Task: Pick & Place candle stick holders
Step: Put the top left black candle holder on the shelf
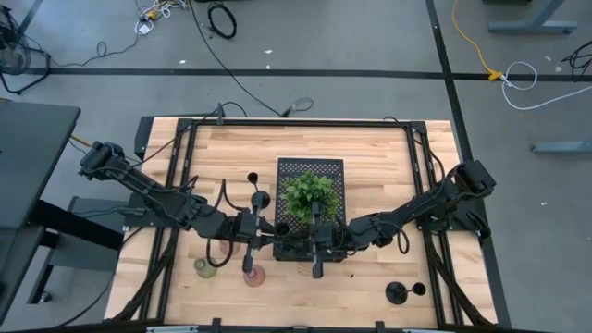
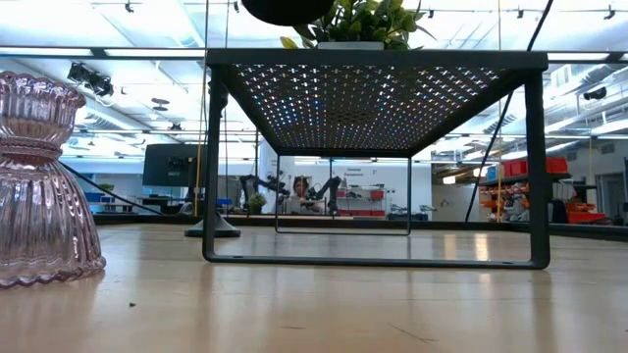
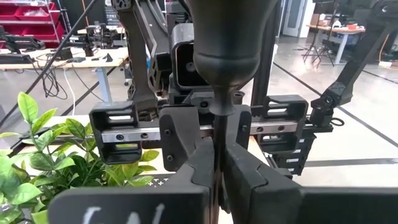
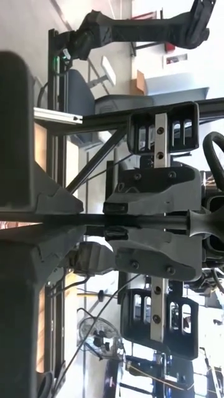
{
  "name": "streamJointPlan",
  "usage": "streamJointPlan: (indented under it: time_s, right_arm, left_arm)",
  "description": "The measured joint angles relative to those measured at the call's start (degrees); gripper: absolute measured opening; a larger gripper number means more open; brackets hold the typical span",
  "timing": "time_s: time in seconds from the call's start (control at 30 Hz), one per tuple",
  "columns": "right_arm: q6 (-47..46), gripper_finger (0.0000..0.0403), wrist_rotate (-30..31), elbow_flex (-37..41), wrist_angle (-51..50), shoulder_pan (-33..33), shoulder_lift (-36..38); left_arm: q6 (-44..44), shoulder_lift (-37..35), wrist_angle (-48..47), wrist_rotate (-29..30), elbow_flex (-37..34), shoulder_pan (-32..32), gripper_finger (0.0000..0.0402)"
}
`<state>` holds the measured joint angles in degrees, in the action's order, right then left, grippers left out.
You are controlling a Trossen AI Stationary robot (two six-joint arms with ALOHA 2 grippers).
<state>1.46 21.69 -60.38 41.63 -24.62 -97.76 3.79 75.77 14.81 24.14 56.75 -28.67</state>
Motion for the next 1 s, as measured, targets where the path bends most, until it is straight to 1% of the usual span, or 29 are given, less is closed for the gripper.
streamJointPlan:
  time_s: [0.23,0.4,0.47,0.53,0.63,0.73,0.83,0.9,1.0]
  right_arm:
    - [0.5,0.0003,0.2,0.0,-1.2,-0.6,0.7]
    - [2.6,0.0001,6.8,0.0,-4.9,-3.0,2.8]
    - [2.6,0.0001,8.1,0.0,-5.4,-3.8,3.2]
    - [2.8,0.0001,8.0,0.0,-5.1,-4.4,3.3]
    - [4.2,0.0000,9.8,0.0,-4.3,-5.0,3.3]
    - [5.0,0.0000,10.8,0.0,-4.5,-5.5,3.8]
    - [5.0,0.0000,11.5,0.0,-4.6,-6.1,4.2]
    - [5.4,0.0000,13.2,0.0,-5.4,-6.9,4.6]
    - [5.1,0.0000,16.2,0.0,-7.8,-8.2,5.9]
  left_arm:
    - [-0.1,0.0,0.0,0.2,0.0,0.0,0.0028]
    - [-1.9,0.0,0.1,0.0,0.0,0.0,0.0035]
    - [-2.1,0.0,0.1,-0.1,0.0,0.0,0.0040]
    - [-2.2,-0.1,0.0,-0.1,0.0,-0.1,0.0050]
    - [-2.3,-0.1,-0.2,0.0,0.0,-0.3,0.0082]
    - [-2.3,-0.1,-0.2,1.1,0.0,-0.6,0.0126]
    - [-4.3,-0.3,-0.2,1.7,0.0,-1.3,0.0171]
    - [-5.0,-0.7,0.1,1.7,0.0,-1.9,0.0197]
    - [-6.4,-2.4,-0.9,3.6,0.0,-3.0,0.0225]
